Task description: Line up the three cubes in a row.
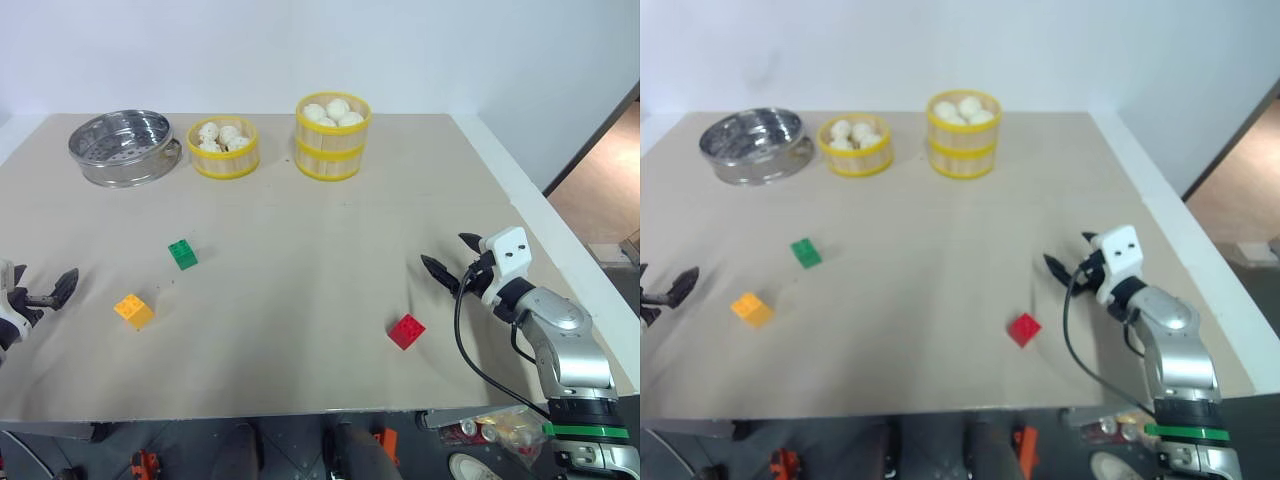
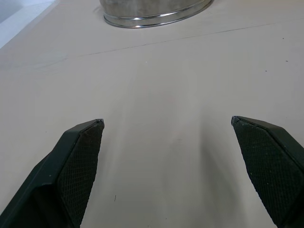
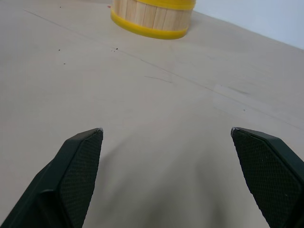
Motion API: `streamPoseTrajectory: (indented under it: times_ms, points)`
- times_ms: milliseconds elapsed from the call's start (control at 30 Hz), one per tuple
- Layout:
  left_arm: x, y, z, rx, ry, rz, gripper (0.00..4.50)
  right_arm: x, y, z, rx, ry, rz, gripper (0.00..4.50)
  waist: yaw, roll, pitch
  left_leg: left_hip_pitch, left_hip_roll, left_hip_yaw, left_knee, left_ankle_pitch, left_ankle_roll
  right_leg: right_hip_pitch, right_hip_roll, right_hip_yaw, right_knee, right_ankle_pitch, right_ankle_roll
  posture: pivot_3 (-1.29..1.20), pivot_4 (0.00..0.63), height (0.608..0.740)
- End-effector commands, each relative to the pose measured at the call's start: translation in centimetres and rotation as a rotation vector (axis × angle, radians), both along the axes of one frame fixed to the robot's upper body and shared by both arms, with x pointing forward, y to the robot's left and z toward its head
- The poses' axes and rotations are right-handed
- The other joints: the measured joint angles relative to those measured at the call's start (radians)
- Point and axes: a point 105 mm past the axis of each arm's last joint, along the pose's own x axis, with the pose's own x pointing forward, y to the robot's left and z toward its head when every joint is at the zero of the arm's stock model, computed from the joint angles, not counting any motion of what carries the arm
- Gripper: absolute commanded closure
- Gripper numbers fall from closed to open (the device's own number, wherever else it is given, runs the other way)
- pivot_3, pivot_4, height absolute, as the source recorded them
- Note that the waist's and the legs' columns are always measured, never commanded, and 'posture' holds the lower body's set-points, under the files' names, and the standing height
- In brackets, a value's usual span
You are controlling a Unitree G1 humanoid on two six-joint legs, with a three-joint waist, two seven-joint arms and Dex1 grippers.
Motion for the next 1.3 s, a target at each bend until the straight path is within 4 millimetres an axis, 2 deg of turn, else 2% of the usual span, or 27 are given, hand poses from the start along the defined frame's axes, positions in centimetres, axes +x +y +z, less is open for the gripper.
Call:
streamPoseTrajectory:
  times_ms: [33,100,367,433,467,600,633,667,700,733,800,867,967,1033,1133,1200,1300]
  points:
    - [0.4,-0.1,1.9,0.016,-0.076,-0.043,0.04,0.2,0.0,1.5,-0.019,-0.053,0.011,0.00,0.000,0.000,0.000,0.000,0.000,0.000,0.000,0.000,0.000,0.000,0.000,0.000,0.000,0.000,0.000,0.00,0.150,0.740]
    - [0.6,-0.7,2.6,-0.019,-0.135,-0.084,0.04,0.3,0.2,1.4,-0.020,-0.052,0.016,0.00,0.000,0.000,0.000,0.000,0.000,0.000,0.000,0.000,0.000,0.000,0.000,0.000,0.000,0.000,0.000,0.00,0.150,0.740]
    - [0.8,-0.8,2.9,-0.030,-0.164,-0.115,0.04,0.5,0.2,1.2,-0.014,-0.044,0.010,0.00,0.000,0.000,0.000,0.000,0.000,0.001,0.000,0.000,0.000,-0.001,0.000,0.000,0.000,0.001,0.000,0.00,0.150,0.740]
    - [0.9,-1.1,3.6,-0.021,-0.192,-0.128,0.04,0.4,0.1,1.1,-0.011,-0.040,0.007,0.00,0.000,0.000,0.000,0.000,0.000,0.001,0.000,0.000,0.000,-0.001,0.000,0.000,0.000,0.001,0.001,0.00,0.150,0.740]
    - [1.0,-2.0,4.4,-0.016,-0.201,-0.170,0.04,0.4,0.0,1.2,-0.008,-0.040,0.004,0.00,0.000,0.000,0.000,0.000,0.000,0.001,0.000,0.000,0.000,-0.001,0.000,0.000,0.000,0.001,0.000,0.00,0.150,0.740]
    - [1.9,-8.4,10.2,-0.027,-0.316,-0.426,0.04,0.1,-0.7,1.9,0.004,-0.059,-0.018,0.00,0.003,-0.003,0.000,-0.002,0.001,0.001,0.001,0.000,0.000,-0.001,0.000,0.000,0.000,0.002,0.000,0.00,0.150,0.740]
    - [2.0,-10.4,11.4,-0.023,-0.324,-0.508,0.04,0.1,-0.9,2.2,0.000,-0.067,-0.025,0.00,0.004,-0.003,0.000,-0.001,0.001,0.002,0.001,0.000,0.000,0.001,-0.001,0.000,0.000,0.002,0.002,0.00,0.150,0.740]
    - [1.9,-13.1,12.0,-0.016,-0.309,-0.617,0.04,0.1,-1.0,2.5,-0.002,-0.075,-0.029,0.00,0.004,-0.003,0.000,-0.001,0.000,0.002,0.001,0.001,0.000,0.001,-0.001,0.000,0.000,0.002,0.002,0.00,0.150,0.740]
    - [1.8,-14.9,12.3,-0.012,-0.293,-0.689,0.04,0.1,-1.0,2.7,-0.002,-0.080,-0.032,0.00,0.003,-0.003,0.000,-0.001,0.000,0.002,0.002,0.001,0.000,0.002,-0.001,0.000,0.000,0.002,0.003,0.00,0.150,0.740]
    - [1.4,-17.6,12.0,-0.003,-0.250,-0.804,0.04,0.0,-1.0,3.1,-0.002,-0.086,-0.031,0.00,0.002,-0.003,0.000,-0.001,0.000,0.003,0.002,0.001,0.000,0.002,-0.001,0.001,0.000,0.002,0.003,0.00,0.150,0.740]
    - [0.6,-21.4,11.1,-0.018,-0.184,-0.964,0.04,-0.1,-0.8,3.7,0.000,-0.096,-0.026,0.00,0.000,-0.001,-0.001,0.001,-0.001,0.006,0.002,0.001,0.000,0.003,-0.002,0.004,0.000,0.002,0.005,0.00,0.150,0.740]
    - [-0.9,-26.1,9.2,-0.040,-0.095,-1.183,0.04,-0.4,-0.4,4.5,0.001,-0.113,-0.013,0.00,-0.004,-0.001,-0.001,0.004,-0.001,0.009,0.002,0.000,0.001,0.004,-0.001,0.008,0.000,0.002,0.009,0.00,0.150,0.740]
    - [-2.8,-30.3,6.7,-0.073,-0.003,-1.406,0.04,-0.8,0.2,5.5,0.005,-0.128,0.007,0.00,-0.004,-0.001,0.000,0.005,-0.001,0.009,0.001,0.000,0.001,0.005,0.001,0.009,0.000,0.003,0.011,0.00,0.150,0.740]
    - [-3.4,-31.8,4.9,-0.077,0.059,-1.500,0.04,-1.1,0.6,6.0,0.011,-0.130,0.023,0.00,-0.004,-0.001,0.000,0.005,0.000,0.008,0.001,0.000,0.001,0.005,0.002,0.009,0.000,0.003,0.010,0.00,0.150,0.740]
    - [-3.9,-32.9,3.7,-0.078,0.096,-1.602,0.04,-1.7,1.3,6.5,0.018,-0.127,0.043,0.00,-0.003,0.000,0.000,0.006,0.000,0.007,0.001,0.000,0.001,0.005,0.004,0.010,0.001,0.001,0.006,0.00,0.150,0.740]
    - [-4.0,-33.2,3.1,-0.066,0.117,-1.653,0.04,-2.3,1.8,6.8,0.029,-0.113,0.068,0.00,-0.002,0.000,0.000,0.006,0.000,0.006,0.001,0.000,0.001,0.005,0.005,0.010,0.001,0.001,0.005,0.00,0.150,0.740]
    - [-3.0,-33.3,2.4,-0.012,0.116,-1.672,0.04,-3.7,2.8,6.6,0.055,-0.052,0.128,0.00,0.000,0.000,0.000,0.006,-0.001,0.006,0.001,0.000,0.001,0.005,0.004,0.010,0.001,0.001,0.005,0.00,0.150,0.740]
